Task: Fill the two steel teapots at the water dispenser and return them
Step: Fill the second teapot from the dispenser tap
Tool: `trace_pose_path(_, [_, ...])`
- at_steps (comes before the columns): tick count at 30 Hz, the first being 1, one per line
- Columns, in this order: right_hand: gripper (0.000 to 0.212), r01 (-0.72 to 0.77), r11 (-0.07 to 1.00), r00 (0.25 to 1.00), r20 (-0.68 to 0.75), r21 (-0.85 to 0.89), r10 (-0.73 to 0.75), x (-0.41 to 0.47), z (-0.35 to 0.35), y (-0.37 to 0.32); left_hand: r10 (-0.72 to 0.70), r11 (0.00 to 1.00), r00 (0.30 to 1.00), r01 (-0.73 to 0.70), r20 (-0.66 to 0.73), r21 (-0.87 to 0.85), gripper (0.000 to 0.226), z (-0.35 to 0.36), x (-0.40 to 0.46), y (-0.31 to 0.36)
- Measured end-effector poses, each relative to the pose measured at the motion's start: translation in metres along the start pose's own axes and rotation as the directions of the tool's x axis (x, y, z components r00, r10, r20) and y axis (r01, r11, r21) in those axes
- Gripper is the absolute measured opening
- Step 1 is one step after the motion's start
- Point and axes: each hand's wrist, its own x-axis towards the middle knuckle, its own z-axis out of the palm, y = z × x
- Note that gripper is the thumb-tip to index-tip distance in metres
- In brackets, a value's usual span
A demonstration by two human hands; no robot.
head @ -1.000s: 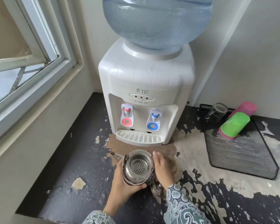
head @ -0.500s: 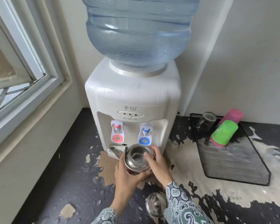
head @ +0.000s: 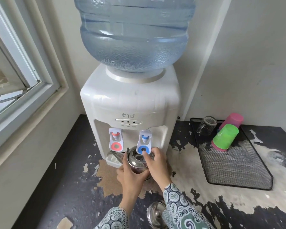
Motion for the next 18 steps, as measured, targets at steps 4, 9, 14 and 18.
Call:
trace_pose_path(4, [0.015, 0.008, 0.997, 1.000, -0.011, -0.077, -0.008, -0.014, -0.005, -0.013, -0.007, 1.000, 1.000, 0.007, 0.005, 0.015, 0.106, 0.000, 0.000, 0.000])
trace_pose_path(9, [0.040, 0.093, 0.984, 0.991, 0.086, 0.152, -0.107, -0.025, -0.016, -0.026, -0.009, 0.999, 1.000, 0.009, -0.007, 0.042, 0.103, 0.000, -0.001, 0.000])
trace_pose_path(14, [0.027, 0.171, 0.979, 0.985, -0.019, 0.111, -0.170, -0.024, -0.015, 0.000, 0.025, 0.999, 1.000, -0.025, 0.010, 0.030, 0.109, 0.000, 0.001, 0.002])
trace_pose_path(18, [0.019, 0.221, 0.970, 0.975, 0.013, 0.103, -0.223, -0.025, 0.001, 0.026, 0.002, 1.000, 1.000, -0.002, 0.017, -0.004, 0.103, -0.001, 0.002, 0.000])
